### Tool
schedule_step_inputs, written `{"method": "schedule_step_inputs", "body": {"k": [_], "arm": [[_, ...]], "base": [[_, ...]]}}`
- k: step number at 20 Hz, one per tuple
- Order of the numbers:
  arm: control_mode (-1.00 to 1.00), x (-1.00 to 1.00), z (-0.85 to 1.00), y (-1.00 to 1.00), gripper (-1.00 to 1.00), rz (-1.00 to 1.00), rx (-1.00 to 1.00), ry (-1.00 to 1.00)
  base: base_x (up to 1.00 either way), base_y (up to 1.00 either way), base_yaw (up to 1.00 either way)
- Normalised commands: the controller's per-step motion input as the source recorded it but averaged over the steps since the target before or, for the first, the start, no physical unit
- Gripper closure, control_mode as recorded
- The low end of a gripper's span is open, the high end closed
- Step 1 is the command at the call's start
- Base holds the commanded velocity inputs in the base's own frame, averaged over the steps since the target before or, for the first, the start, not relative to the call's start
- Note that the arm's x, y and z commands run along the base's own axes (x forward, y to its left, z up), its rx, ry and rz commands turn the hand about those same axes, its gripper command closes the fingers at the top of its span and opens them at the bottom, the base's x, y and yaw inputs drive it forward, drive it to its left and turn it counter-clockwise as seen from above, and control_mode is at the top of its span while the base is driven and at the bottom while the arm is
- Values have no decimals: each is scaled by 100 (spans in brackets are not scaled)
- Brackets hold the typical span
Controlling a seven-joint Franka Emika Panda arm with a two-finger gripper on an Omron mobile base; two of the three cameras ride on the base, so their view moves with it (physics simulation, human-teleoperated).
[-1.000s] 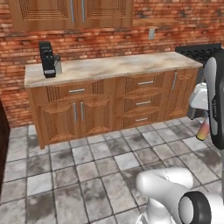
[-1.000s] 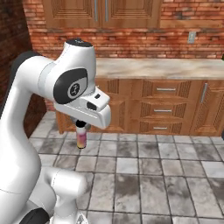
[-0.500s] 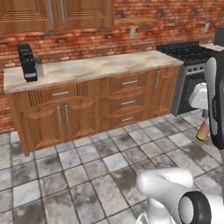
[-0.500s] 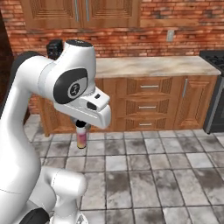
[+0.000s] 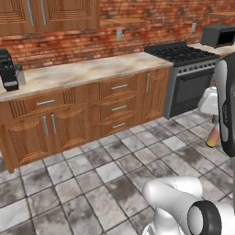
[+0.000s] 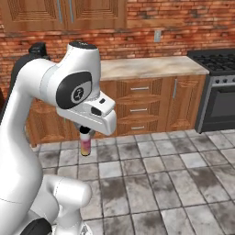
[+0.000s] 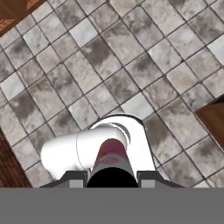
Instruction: Place the large bottle from the dining counter next to the other large bottle outside the sink, and place the small bottle from the dining counter next to the other small bottle inside the sink.
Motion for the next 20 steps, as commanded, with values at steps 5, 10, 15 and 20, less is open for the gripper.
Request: {"method": "schedule_step_inputs", "body": {"k": [5, 10, 15, 20], "arm": [[100, 0, 0, 0, 100, 0, 0, 0], [100, 0, 0, 0, 100, 0, 0, 0], [100, 0, 0, 0, 100, 0, 0, 0], [100, 0, 0, 0, 100, 0, 0, 0]], "base": [[0, 0, -25], [0, 0, -25], [0, 0, -25], [0, 0, -25]]}}
